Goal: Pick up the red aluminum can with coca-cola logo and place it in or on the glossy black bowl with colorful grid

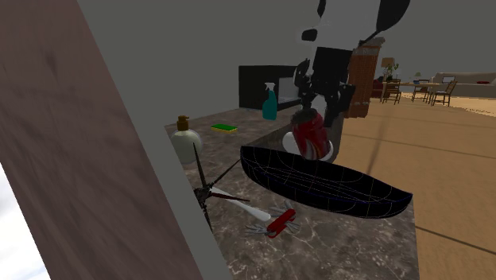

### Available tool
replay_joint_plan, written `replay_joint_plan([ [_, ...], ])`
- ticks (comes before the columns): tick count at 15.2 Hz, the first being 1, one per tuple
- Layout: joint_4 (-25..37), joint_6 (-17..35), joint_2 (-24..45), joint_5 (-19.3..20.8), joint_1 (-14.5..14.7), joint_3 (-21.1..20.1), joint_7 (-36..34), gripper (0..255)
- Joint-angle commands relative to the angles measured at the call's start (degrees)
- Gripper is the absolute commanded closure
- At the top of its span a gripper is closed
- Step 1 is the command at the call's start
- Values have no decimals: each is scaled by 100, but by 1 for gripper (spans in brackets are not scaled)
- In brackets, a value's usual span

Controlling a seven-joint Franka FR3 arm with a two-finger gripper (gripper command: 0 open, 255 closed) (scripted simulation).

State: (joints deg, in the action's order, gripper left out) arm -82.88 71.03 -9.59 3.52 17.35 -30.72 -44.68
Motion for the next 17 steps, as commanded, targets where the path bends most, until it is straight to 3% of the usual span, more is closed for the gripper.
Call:
replay_joint_plan([
  [1, -290, 195, -120, -58, -1, 34, 19, 255],
  [10, -450, 301, -182, -87, -1, 54, 31, 255],
  [11, -449, 301, -182, -87, -1, 54, 31, 0],
  [16, -448, 300, -181, -87, -1, 53, 30, 0],
  [17, -92, 73, -28, -19, 7, -10, -25, 0],
])
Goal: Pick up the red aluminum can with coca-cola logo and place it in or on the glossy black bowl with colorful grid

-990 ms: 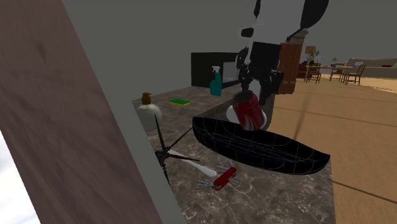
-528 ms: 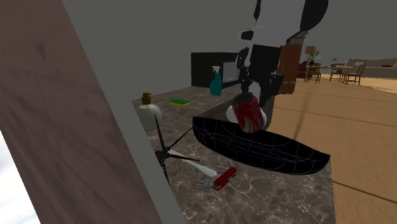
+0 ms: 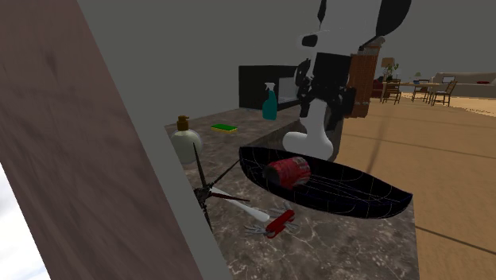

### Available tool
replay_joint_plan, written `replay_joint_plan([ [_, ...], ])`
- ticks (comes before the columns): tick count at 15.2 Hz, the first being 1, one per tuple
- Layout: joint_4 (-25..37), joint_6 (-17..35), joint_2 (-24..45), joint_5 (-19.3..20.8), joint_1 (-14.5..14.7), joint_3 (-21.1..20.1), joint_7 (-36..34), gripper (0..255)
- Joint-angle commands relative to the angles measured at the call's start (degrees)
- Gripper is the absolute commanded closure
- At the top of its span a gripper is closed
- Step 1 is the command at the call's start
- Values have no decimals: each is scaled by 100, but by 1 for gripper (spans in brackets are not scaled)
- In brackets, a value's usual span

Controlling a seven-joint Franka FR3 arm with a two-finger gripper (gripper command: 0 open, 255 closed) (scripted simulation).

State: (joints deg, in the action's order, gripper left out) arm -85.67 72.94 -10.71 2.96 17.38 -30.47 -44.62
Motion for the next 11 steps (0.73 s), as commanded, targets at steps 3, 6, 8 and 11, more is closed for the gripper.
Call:
replay_joint_plan([
  [3, 1337, -825, 634, 320, 81, -278, -238, 0],
  [6, 1337, -825, 635, 321, 89, -271, -239, 0],
  [8, 1337, -825, 634, 321, 89, -271, -239, 0],
  [11, 1337, -825, 635, 321, 89, -271, -239, 0],
])
